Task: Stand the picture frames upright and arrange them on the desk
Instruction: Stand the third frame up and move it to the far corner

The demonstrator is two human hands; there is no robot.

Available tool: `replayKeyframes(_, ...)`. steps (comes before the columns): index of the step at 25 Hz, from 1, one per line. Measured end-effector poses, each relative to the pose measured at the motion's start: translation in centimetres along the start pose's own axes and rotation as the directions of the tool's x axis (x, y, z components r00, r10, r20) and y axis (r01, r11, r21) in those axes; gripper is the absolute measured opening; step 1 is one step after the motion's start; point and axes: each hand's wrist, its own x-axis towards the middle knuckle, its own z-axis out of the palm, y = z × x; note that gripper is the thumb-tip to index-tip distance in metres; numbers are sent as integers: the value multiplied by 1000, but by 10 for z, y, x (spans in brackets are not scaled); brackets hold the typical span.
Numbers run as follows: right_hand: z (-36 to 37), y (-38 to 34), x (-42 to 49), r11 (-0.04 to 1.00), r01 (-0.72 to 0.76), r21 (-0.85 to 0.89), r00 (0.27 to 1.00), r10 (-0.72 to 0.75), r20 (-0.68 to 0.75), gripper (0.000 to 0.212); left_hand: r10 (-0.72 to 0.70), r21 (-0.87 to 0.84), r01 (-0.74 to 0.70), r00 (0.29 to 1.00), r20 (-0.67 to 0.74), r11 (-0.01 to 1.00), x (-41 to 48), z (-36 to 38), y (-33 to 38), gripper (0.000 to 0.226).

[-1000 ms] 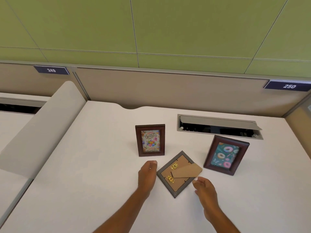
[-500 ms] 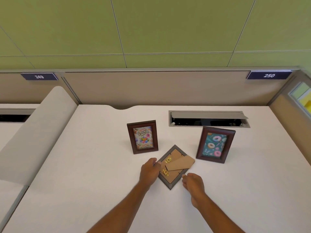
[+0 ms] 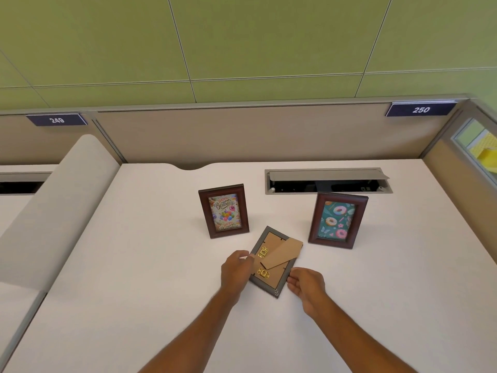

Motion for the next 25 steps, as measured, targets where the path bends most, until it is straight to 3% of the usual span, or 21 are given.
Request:
replayKeyframes(6, -12, -3, -13, 998, -9, 61, 997, 4, 74, 21, 32, -96, -34, 999, -20, 995, -6, 0, -7, 29)
replayKeyframes(10, -16, -2, -14, 998, 48, 32, 995, -51, 82, 25, 18, -189, -6, 998, 63, 982, -12, 2, -3, 28)
replayKeyframes(15, -23, -19, -20, 986, 166, 9, 977, -166, 131, 20, 1, -355, 42, 993, 120, 934, -18, 0, 8, 21)
replayKeyframes(17, -27, -24, -18, 963, 266, -48, 955, -256, 150, 33, 2, -378, 50, 991, 136, 924, -20, -1, 14, 20)
replayKeyframes(19, -31, -25, -17, 874, 445, -197, 892, -412, 186, 43, -4, -396, 62, 990, 144, 916, -21, -1, 17, 20)
replayKeyframes(22, -32, -29, -22, 566, 703, -431, 699, -662, 271, 46, -17, -443, 84, 988, 153, 893, -24, -2, 22, 21)
replayKeyframes(23, -31, -34, -25, 504, 742, -442, 651, -701, 293, 43, -21, -450, 88, 988, 153, 889, -25, -2, 24, 21)
replayKeyframes(25, -28, -42, -30, 475, 782, -403, 608, -722, 329, 38, -31, -462, 94, 989, 143, 882, -28, -4, 29, 20)
